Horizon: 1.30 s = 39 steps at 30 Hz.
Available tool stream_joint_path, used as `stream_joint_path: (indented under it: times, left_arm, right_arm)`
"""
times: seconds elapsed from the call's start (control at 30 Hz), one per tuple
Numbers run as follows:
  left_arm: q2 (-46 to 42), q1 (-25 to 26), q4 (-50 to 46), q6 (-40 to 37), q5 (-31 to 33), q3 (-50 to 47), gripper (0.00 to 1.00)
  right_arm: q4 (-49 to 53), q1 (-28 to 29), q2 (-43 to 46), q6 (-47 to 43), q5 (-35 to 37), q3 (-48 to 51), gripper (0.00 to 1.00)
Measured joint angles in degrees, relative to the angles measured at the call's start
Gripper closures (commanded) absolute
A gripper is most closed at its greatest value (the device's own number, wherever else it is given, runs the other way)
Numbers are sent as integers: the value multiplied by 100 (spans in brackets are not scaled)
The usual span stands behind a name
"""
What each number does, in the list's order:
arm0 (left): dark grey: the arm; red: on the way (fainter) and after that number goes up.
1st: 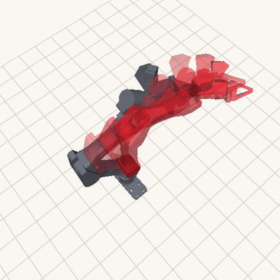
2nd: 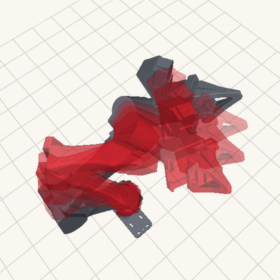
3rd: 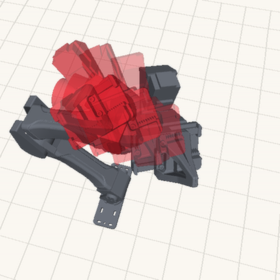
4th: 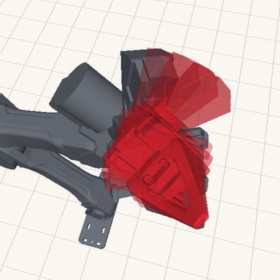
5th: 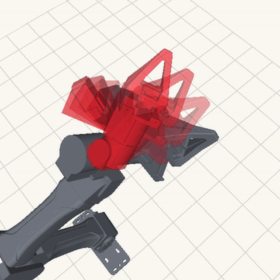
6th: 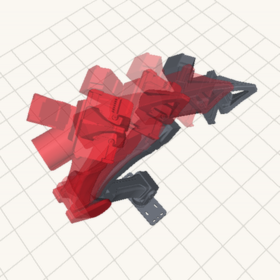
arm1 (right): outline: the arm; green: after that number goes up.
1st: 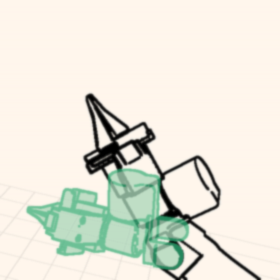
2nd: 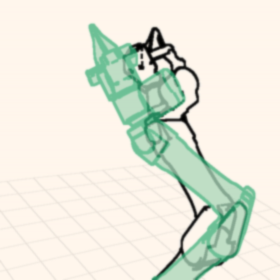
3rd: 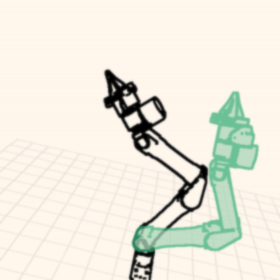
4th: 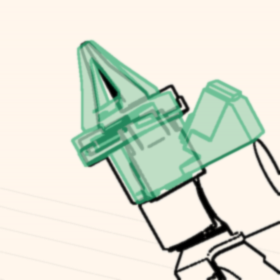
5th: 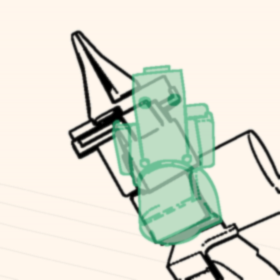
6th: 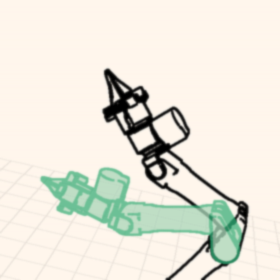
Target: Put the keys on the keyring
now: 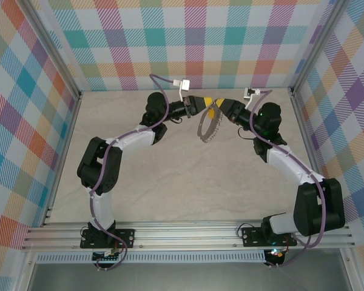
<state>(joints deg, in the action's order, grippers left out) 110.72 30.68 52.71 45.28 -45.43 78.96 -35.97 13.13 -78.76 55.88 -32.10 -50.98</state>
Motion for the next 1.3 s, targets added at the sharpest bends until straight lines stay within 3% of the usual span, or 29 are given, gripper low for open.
stream_joint_path:
  times: [0.43,0.83,1.3]
  left_arm:
    - [0,0,7,15,7,0,100]
    - [0,2,-2,236,11,0,100]
    - [2,2,0,603,11,4,100]
  right_arm:
    - [-11,79,-94,-15,37,-2,67]
    - [400,111,638,-280,256,-2,67]
    - [319,125,210,-208,208,-13,69]
